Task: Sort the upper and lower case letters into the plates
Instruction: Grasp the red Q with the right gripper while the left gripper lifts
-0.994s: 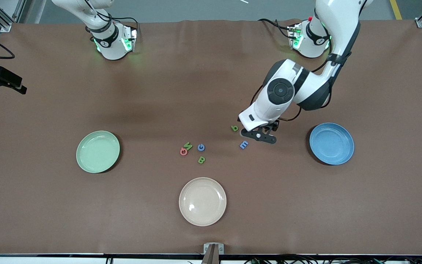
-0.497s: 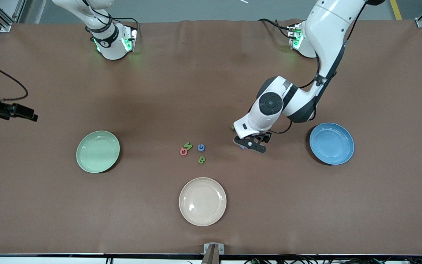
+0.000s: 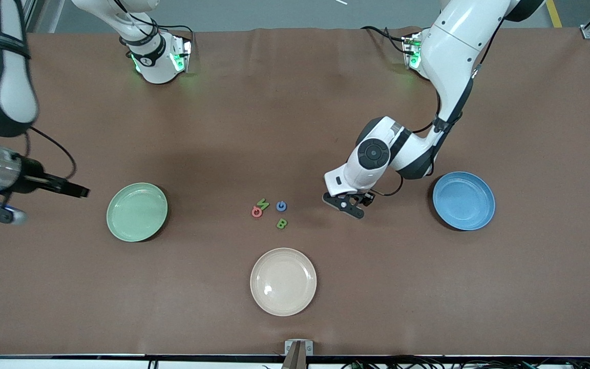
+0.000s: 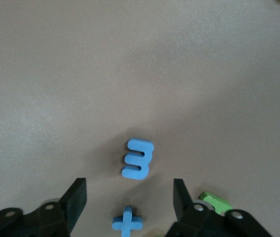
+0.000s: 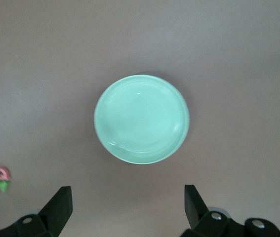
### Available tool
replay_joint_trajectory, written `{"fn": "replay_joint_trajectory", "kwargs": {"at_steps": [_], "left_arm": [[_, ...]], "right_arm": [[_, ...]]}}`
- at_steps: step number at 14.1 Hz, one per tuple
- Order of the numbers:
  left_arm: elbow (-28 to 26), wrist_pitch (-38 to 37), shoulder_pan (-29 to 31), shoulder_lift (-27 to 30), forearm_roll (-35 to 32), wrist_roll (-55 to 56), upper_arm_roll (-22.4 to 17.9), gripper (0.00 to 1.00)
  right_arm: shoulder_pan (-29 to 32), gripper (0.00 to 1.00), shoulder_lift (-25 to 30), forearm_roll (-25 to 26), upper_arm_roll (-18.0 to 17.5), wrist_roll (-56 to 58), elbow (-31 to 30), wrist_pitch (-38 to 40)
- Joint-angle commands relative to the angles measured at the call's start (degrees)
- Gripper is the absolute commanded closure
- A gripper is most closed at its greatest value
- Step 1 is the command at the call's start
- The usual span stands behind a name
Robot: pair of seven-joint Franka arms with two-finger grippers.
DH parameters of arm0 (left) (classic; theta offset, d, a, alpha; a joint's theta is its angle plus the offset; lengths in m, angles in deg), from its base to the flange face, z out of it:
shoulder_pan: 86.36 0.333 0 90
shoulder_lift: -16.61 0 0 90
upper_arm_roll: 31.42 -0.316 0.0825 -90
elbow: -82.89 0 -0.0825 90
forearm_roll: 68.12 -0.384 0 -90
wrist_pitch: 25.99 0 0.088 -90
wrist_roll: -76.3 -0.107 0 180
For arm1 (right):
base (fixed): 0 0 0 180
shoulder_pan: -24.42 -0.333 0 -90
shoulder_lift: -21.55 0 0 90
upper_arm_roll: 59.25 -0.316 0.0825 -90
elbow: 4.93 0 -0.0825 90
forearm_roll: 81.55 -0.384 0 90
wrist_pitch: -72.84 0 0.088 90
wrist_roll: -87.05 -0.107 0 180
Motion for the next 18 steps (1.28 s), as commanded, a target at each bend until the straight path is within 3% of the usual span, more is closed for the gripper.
{"fn": "replay_joint_trajectory", "kwargs": {"at_steps": [1,3,5,9,12,18], "left_arm": [[3.53,0.14,-0.24,-2.99,-2.39,-0.42,-0.09,0.25],[3.98,0.14,-0.76,-3.87,-2.49,-0.33,-0.09,0.26],[3.98,0.14,-0.94,-4.05,-2.49,-0.33,-0.09,0.33],[4.77,0.14,-1.38,-4.84,-2.57,-0.33,-0.09,0.36],[5.03,0.05,-1.47,-5.19,-2.57,-0.25,-0.09,0.43],[4.77,0.05,-1.38,-5.37,-2.93,-0.25,-0.18,0.55]], "right_arm": [[-7.62,0.0,-1.3,-0.48,0.22,-12.43,-2.47,-5.49],[-11.94,0.0,-3.13,-0.48,0.13,-18.76,-3.98,-10.95],[-16.34,0.0,-4.8,-0.48,0.13,-23.96,-3.9,-14.47],[-22.5,0.0,-12.0,-0.66,0.13,-31.79,-3.63,-25.36],[-26.89,0.0,-18.24,-1.01,0.22,-38.73,-3.46,-33.8],[-30.86,0.03,-24.05,-0.22,0.31,-44.89,-1.09,-37.52]]}}
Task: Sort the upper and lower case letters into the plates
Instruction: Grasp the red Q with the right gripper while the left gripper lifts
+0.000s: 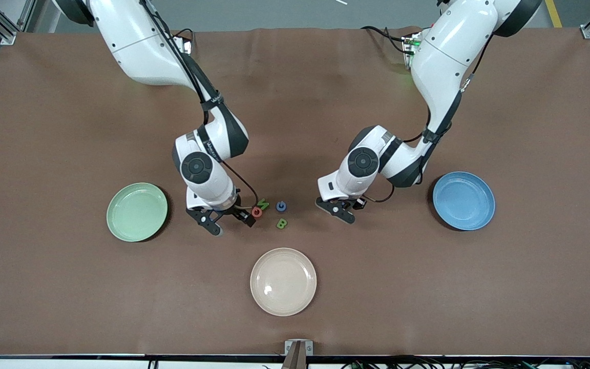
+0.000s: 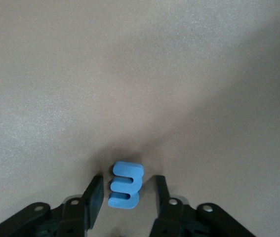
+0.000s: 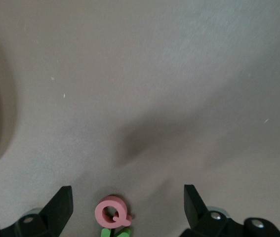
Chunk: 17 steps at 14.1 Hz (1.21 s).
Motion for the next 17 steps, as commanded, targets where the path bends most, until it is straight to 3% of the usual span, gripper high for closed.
{"fn": "replay_joint_trajectory", "kwargs": {"at_steps": [1,4,6,8,12,15,17], "left_arm": [[0.78,0.01,-0.21,-0.76,-0.99,-0.23,-0.15,0.58],[0.78,-0.17,-0.12,-0.76,-0.99,-0.23,-0.15,0.74],[0.78,-0.7,0.05,-0.41,-0.99,-0.32,-0.15,0.89],[0.87,-1.22,0.23,0.11,-0.99,-0.32,-0.15,0.97],[0.87,-11.13,3.03,7.03,0.33,-0.49,0.11,0.97],[0.34,-20.09,6.28,12.67,3.05,-2.07,0.2,0.97],[-2.02,-21.97,8.92,15.57,3.06,-4.18,0.11,0.98]], "right_arm": [[-1.28,0.04,-1.56,0.24,0.75,-2.98,2.02,0.21],[-2.69,0.13,-3.23,0.42,0.92,-5.08,3.5,0.47],[-3.22,0.15,-4.46,1.2,1.1,-6.67,4.91,0.9],[-3.83,0.17,-5.6,3.22,1.01,-8.85,5.88,1.26],[-4.63,0.24,-7.01,5.87,0.93,-10.98,7.03,2.23],[-4.98,0.4,-7.01,5.78,0.92,-10.98,7.12,2.4],[-4.8,0.52,-6.84,5.08,0.84,-10.89,7.38,2.31]]}}
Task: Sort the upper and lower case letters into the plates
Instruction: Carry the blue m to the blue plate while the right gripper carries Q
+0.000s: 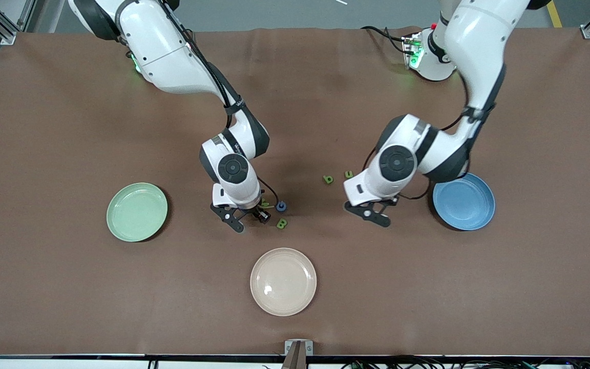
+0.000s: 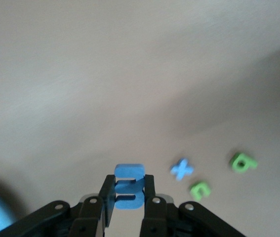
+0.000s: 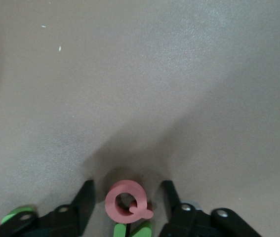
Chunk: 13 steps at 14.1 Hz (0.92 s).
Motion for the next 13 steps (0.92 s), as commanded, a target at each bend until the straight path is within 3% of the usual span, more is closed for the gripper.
{"fn": "replay_joint_trajectory", "kwargs": {"at_steps": [1,2,6,13], "left_arm": [[-6.04,-1.02,4.05,5.32,1.16,-4.06,0.31,0.98],[-7.8,-1.02,5.9,6.81,1.07,-6.08,0.22,0.98],[-10.46,-0.84,13.46,8.85,1.07,-8.21,0.13,0.99],[-11.6,4.86,25.24,6.14,-0.51,-8.03,-0.04,0.99]], "right_arm": [[-0.6,0.57,-0.13,0.04,0.48,-1.37,0.81,0.25],[-0.68,0.59,-0.05,-0.05,0.48,-1.37,0.81,0.25],[-0.25,0.97,0.22,0.04,0.48,-0.93,0.81,0.69],[6.6,1.0,6.88,0.39,0.39,12.3,-0.24,10.43]]}}
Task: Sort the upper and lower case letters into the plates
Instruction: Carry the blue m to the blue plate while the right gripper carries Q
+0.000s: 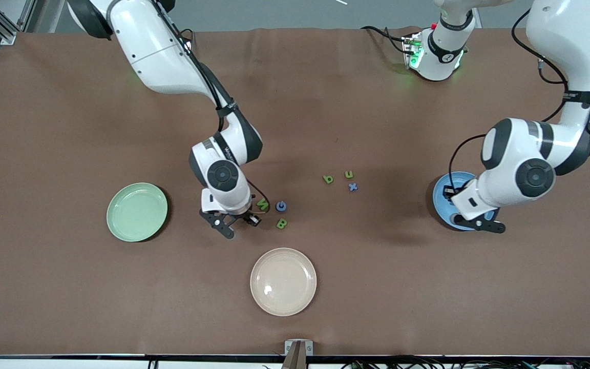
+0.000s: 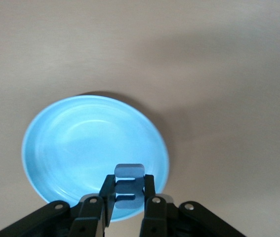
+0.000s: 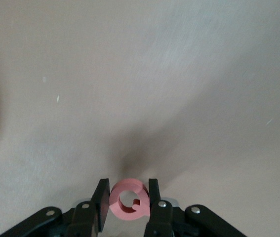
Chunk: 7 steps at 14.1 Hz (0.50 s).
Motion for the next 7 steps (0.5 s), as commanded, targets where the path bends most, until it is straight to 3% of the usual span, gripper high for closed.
{"fn": "replay_joint_trajectory", "kwargs": {"at_steps": [1,7], "left_arm": [[-1.21,4.25,3.59,-1.39,-1.74,-0.39,0.4,0.99],[-2.53,10.77,6.33,-6.22,-5.6,0.75,0.14,0.99]], "right_arm": [[5.41,1.0,6.97,0.13,-0.92,9.77,-4.93,2.95],[18.42,1.0,18.59,0.13,-0.83,32.62,-19.61,2.25]]}}
